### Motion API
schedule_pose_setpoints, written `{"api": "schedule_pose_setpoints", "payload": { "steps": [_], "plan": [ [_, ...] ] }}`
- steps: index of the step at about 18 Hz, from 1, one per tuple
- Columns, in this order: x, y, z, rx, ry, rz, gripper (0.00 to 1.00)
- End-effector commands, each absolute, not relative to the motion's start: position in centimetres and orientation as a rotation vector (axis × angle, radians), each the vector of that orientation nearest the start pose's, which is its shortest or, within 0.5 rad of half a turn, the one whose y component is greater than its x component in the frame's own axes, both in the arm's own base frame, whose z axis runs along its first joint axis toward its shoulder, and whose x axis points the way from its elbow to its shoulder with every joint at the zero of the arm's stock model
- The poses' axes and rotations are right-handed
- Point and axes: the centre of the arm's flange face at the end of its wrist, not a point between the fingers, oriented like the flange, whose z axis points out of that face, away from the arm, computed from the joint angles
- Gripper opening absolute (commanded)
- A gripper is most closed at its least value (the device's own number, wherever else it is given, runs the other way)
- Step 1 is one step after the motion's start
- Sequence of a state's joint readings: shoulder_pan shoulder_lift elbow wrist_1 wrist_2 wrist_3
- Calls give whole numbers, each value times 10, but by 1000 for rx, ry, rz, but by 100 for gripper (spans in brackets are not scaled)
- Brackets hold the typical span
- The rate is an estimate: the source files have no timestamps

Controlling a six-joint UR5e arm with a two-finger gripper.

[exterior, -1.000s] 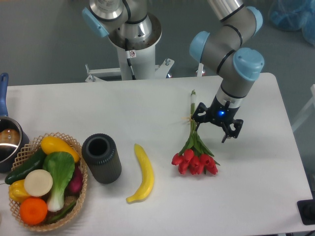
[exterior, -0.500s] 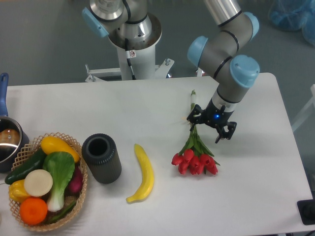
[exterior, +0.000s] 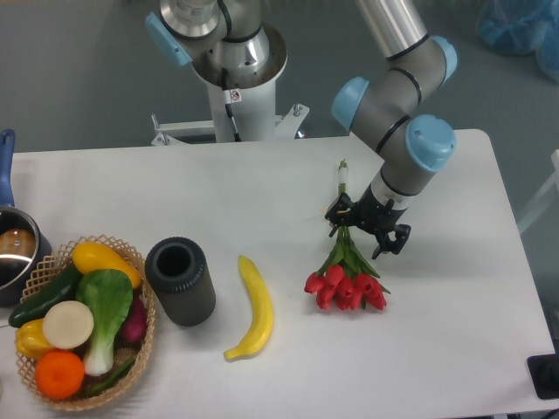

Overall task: Pick up the flowers from the table
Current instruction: 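Close the gripper around the green tulip stems above the blooms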

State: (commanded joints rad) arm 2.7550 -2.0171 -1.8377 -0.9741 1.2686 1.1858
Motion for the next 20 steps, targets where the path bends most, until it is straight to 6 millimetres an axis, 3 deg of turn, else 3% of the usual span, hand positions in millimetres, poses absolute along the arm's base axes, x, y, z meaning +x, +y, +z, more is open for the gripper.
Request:
{"api": "schedule_pose_setpoints", "payload": {
  "steps": [13,17,20],
  "plan": [
    [-460,369,177,-2854,-30,-361,97],
    [-460,369,177,-2851,-30,-362,72],
    [-460,369,177,-2851,-30,-362,59]
  ]
}}
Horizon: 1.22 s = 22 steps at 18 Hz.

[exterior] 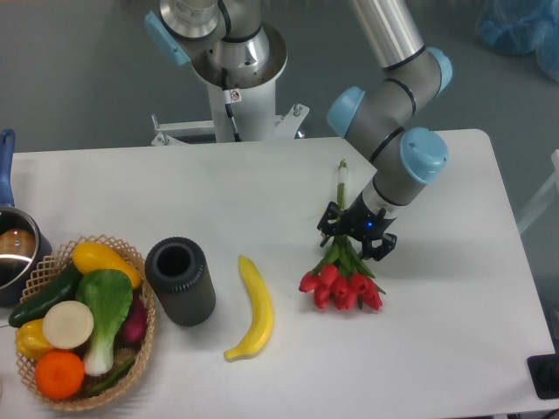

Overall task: Pick up the flowers from the table
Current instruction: 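Close the gripper around the green tulip stems above the blooms, then lift the gripped tulip bunch up off the table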

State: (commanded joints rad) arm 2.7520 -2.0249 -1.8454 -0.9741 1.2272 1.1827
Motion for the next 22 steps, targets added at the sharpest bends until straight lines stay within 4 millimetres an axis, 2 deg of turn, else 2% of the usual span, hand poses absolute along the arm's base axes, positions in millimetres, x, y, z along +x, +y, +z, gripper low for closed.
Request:
{"api": "schedule_pose_setpoints", "payload": {
  "steps": [7,13,19,22],
  "plan": [
    [-460,366,185,-2850,-42,-364,37],
    [-461,365,187,-2853,-85,-377,37],
    [-459,365,228,-2842,-82,-315,37],
    [-456,367,264,-2781,-75,-267,37]
  ]
}}
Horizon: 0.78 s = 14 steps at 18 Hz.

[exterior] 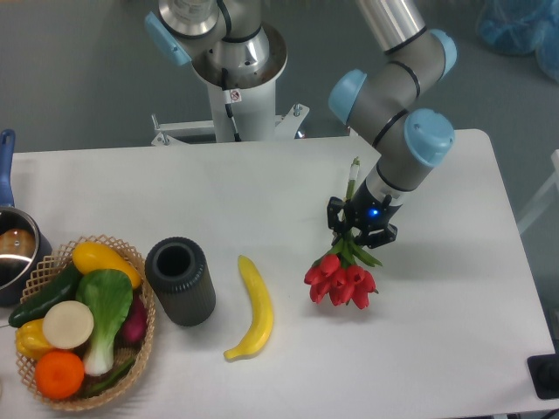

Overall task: Pick up the flowers from the table
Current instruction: 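Lift the gripped tulip bunch up off the table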

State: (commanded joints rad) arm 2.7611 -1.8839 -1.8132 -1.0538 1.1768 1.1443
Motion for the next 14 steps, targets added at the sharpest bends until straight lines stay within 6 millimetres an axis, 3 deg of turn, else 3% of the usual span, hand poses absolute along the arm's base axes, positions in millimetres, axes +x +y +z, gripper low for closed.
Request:
{"api": "schedule_pose_setpoints", "payload": {
  "steps": [9,14],
  "plan": [
    [-454,389,392,-2447,14,-128,37],
    [-452,408,432,-2242,18,-191,37]
  ]
}}
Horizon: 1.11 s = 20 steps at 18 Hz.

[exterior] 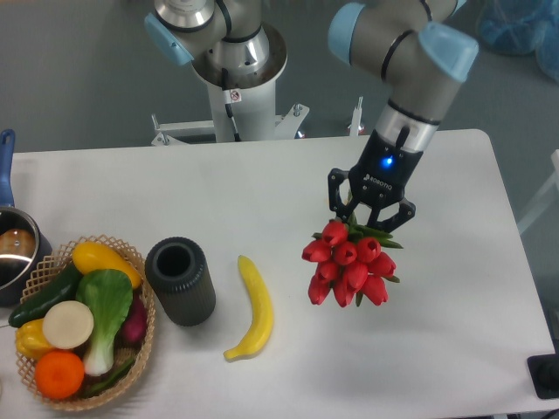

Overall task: Pick up the flowers from the table
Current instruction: 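Lift the gripped tulip bunch up off the table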

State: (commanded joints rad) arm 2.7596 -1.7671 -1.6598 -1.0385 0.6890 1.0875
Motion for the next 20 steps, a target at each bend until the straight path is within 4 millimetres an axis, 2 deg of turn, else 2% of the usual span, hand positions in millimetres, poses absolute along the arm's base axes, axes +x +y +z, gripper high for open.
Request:
{"api": "schedule_pose_setpoints", "payload": {
  "steps": [6,10,11,14,20],
  "plan": [
    [-449,416,448,-2050,68,-246,38],
    [-458,407,447,-2047,37,-242,39],
    [-458,406,444,-2046,34,-247,39],
    [-456,410,452,-2021,47,-253,39],
    [-458,406,447,-2017,32,-264,39]
  ]
}}
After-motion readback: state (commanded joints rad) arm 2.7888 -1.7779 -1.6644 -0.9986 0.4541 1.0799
